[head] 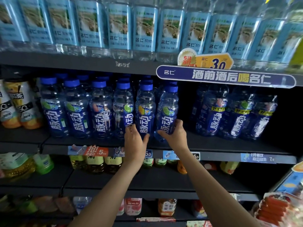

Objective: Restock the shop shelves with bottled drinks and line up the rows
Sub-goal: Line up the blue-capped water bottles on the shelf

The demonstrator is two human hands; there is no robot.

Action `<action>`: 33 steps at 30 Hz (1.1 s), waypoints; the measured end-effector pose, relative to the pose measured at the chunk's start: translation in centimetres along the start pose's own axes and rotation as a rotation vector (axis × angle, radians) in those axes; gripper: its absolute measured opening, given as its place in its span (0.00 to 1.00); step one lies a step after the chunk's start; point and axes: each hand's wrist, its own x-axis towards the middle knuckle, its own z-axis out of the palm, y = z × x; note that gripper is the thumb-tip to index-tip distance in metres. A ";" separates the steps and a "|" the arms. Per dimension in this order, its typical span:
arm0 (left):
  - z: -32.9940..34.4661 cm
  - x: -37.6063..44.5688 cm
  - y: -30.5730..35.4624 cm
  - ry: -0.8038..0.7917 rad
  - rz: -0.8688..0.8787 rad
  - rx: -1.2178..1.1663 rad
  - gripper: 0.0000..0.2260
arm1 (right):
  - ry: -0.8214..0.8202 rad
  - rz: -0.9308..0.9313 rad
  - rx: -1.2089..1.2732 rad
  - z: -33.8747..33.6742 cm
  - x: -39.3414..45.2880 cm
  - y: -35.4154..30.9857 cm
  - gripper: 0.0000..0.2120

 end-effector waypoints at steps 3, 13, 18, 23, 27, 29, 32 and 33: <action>0.1 0.5 0.9 0.066 -0.101 -0.096 0.21 | 0.031 0.004 -0.061 0.7 -0.1 -0.5 0.32; 0.6 0.6 0.6 0.090 -0.052 -0.082 0.19 | -0.032 0.107 -0.116 0.4 0.6 -1.5 0.30; -1.0 -0.1 -1.5 0.079 0.086 -0.118 0.17 | 0.212 -0.064 -0.127 0.1 -0.6 -3.2 0.37; -5.1 0.4 -4.9 0.365 0.069 -0.111 0.16 | 0.284 -0.412 -0.143 3.4 -4.4 -7.3 0.25; -8.2 1.8 -7.3 0.304 -0.056 -0.024 0.18 | 0.151 -0.311 -0.181 8.6 -5.6 -8.6 0.26; -9.2 2.2 -8.6 0.216 -0.028 0.054 0.18 | 0.144 -0.216 -0.176 10.5 -5.5 -9.0 0.25; -10.0 2.8 -9.9 0.116 0.096 0.137 0.19 | 0.180 -0.155 -0.198 12.5 -5.1 -9.7 0.21; -10.2 2.9 -10.0 0.072 0.133 0.178 0.21 | 0.211 -0.144 -0.207 12.9 -5.0 -10.0 0.20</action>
